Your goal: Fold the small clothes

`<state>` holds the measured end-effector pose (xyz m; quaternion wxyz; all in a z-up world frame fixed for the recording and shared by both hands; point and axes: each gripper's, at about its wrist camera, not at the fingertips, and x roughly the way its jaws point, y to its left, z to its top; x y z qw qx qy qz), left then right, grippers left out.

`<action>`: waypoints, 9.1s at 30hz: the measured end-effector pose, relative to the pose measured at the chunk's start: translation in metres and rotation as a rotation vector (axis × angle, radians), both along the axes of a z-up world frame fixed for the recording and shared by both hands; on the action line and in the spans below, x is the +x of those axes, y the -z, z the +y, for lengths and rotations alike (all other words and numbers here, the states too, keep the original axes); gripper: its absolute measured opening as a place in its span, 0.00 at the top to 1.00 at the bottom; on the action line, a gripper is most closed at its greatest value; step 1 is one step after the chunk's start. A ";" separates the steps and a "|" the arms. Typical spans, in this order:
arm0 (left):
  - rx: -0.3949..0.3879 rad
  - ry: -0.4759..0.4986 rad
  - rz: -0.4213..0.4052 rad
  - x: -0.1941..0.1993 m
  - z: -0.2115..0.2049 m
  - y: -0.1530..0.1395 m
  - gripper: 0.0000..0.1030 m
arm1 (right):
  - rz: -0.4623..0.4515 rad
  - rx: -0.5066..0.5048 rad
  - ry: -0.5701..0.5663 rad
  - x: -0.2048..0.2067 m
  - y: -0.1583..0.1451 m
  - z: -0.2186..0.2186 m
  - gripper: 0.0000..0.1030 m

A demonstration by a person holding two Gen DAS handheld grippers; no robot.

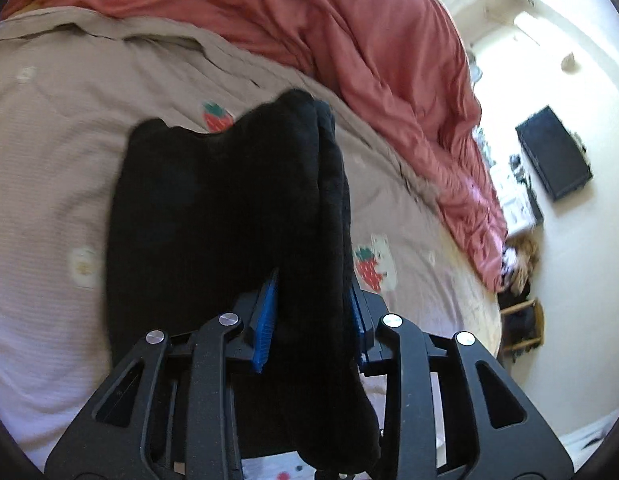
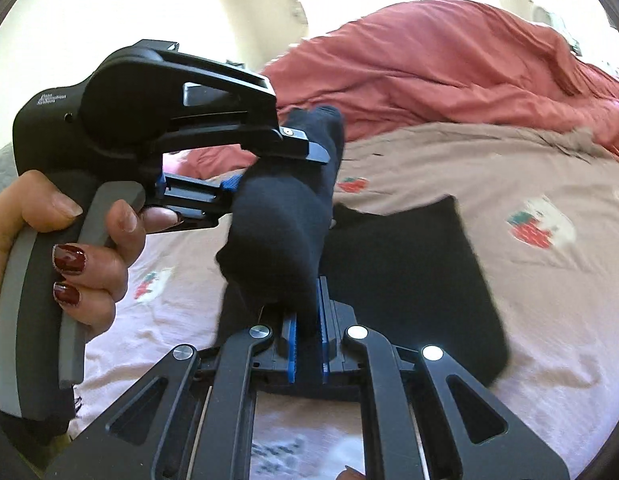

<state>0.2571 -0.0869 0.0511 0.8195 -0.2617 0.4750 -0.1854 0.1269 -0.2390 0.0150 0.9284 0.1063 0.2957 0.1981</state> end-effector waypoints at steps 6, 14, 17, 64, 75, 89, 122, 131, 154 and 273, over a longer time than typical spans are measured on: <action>-0.073 0.070 0.058 0.009 -0.038 0.036 0.43 | 0.151 0.090 0.085 0.010 0.031 -0.041 0.92; 0.053 -0.052 -0.096 -0.024 0.003 0.024 0.43 | 0.261 0.197 0.072 0.005 0.051 -0.070 0.82; 0.215 -0.109 -0.135 -0.039 0.016 0.029 0.43 | 0.252 0.143 0.078 -0.001 0.045 -0.076 0.79; 0.248 0.034 -0.234 -0.064 0.020 0.072 0.26 | 0.352 -0.088 -0.011 0.156 0.031 -0.045 0.60; 0.230 0.036 -0.229 -0.066 0.021 0.069 0.25 | 0.249 -0.075 0.012 0.142 0.007 -0.054 0.91; 0.237 0.054 -0.198 -0.064 0.015 0.071 0.23 | 0.279 -0.284 0.049 0.159 0.041 -0.052 0.87; 0.272 0.058 -0.105 -0.061 0.029 0.084 0.19 | 0.340 -0.092 -0.149 0.044 0.039 -0.080 0.81; 0.274 0.055 -0.107 -0.061 0.029 0.085 0.18 | 0.398 -0.111 -0.067 0.040 0.048 -0.087 0.59; 0.255 -0.008 -0.142 -0.070 0.041 0.065 0.13 | 0.342 -0.158 0.038 0.023 0.029 -0.088 0.42; 0.483 -0.152 -0.169 -0.222 0.031 0.054 0.09 | 0.136 -0.276 0.152 -0.105 0.022 -0.048 0.04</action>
